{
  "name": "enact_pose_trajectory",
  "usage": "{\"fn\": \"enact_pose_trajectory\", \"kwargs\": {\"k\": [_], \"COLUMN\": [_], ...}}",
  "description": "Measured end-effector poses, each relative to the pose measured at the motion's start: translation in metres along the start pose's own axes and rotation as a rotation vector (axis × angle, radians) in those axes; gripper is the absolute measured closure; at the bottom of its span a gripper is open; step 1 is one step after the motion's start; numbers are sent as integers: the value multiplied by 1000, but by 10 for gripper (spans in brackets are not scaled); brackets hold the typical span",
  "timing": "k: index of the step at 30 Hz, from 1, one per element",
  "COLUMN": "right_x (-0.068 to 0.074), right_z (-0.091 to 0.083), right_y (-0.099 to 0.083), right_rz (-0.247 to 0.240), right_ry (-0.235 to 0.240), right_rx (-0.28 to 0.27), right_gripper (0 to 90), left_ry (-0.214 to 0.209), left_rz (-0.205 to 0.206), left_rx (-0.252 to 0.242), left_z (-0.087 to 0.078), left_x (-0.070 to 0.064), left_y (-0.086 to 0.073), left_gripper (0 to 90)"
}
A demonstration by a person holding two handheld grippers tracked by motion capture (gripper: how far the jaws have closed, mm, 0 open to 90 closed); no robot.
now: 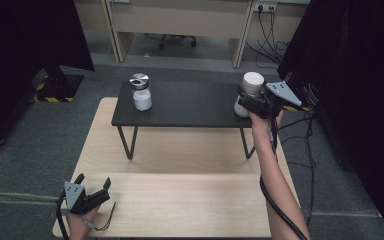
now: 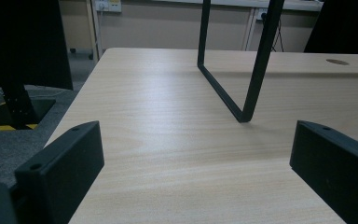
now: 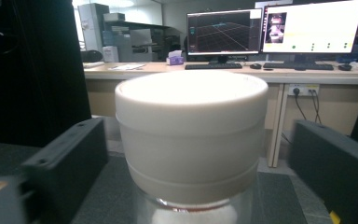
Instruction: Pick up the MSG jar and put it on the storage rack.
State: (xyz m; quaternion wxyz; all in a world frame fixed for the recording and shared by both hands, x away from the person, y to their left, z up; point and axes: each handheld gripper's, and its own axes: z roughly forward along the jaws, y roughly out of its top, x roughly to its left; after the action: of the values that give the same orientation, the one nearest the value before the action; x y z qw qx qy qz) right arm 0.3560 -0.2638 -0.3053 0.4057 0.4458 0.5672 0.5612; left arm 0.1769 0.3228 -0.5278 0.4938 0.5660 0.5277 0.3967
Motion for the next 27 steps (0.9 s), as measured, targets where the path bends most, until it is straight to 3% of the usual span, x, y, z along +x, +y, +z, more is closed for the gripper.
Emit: {"fn": "enact_pose_trajectory", "kwargs": {"k": [9, 16, 27], "right_x": [3, 4, 3], "right_z": [-7, -14, -35], "right_y": [-6, -7, -24], "right_rz": [-29, -29, -8], "right_ry": [-13, -20, -47], "right_rx": [-6, -14, -20], "right_gripper": [3, 3, 3], "left_ry": [0, -1, -8], "left_rz": [3, 1, -2], "left_rx": [2, 1, 4], "left_z": [0, 0, -1], "left_x": [0, 0, 1], "left_y": [0, 0, 0], "left_gripper": [19, 19, 19]}}
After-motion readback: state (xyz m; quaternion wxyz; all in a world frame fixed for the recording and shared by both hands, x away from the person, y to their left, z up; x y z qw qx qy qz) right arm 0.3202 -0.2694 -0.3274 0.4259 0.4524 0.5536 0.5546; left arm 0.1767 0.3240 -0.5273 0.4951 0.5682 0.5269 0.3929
